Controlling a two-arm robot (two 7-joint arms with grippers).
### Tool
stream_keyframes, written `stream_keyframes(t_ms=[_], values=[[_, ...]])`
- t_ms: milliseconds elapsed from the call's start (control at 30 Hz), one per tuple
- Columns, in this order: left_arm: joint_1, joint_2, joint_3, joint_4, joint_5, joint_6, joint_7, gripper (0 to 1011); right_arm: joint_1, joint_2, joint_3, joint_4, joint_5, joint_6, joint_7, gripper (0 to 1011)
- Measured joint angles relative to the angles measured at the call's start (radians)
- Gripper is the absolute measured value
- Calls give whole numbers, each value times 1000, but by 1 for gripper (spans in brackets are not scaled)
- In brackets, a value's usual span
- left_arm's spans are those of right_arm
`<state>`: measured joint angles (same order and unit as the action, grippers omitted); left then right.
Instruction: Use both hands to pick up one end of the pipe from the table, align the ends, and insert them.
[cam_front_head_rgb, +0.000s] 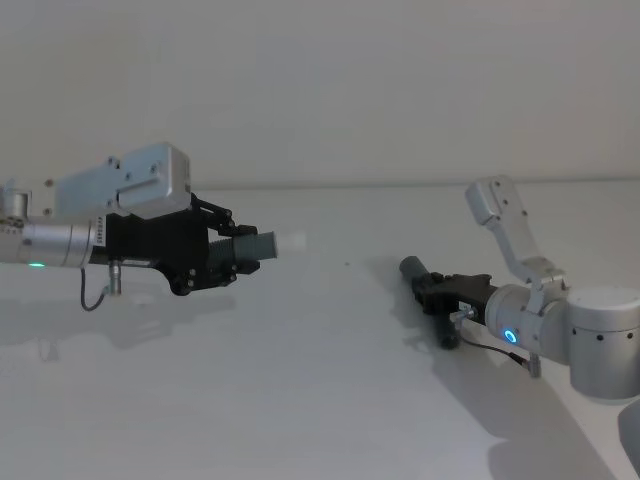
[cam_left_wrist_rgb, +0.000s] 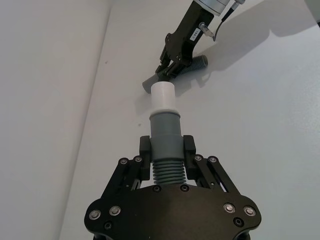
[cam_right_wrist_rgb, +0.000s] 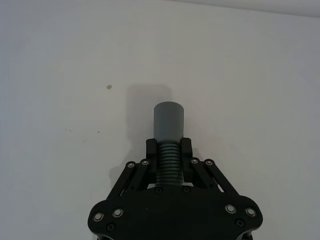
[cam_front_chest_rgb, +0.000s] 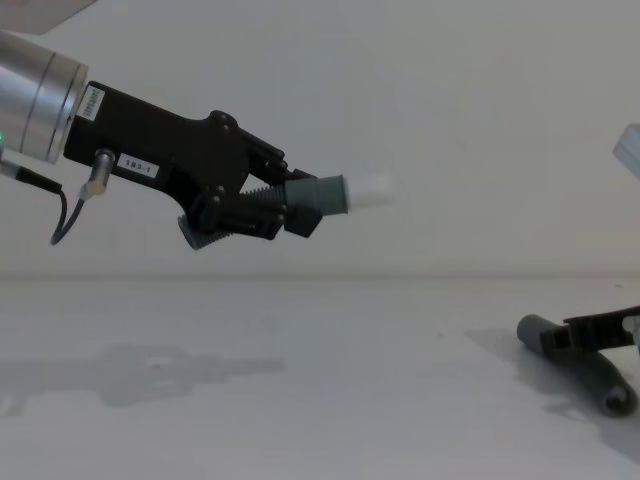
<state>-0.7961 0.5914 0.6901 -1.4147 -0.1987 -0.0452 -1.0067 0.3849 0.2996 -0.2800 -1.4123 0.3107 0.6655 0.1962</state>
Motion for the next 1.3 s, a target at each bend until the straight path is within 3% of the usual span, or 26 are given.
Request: stream_keyframes(t_ms=[1300], values=[[0,0,0,0,0,0,0,344,0,0,0,0,0,0,0,246]])
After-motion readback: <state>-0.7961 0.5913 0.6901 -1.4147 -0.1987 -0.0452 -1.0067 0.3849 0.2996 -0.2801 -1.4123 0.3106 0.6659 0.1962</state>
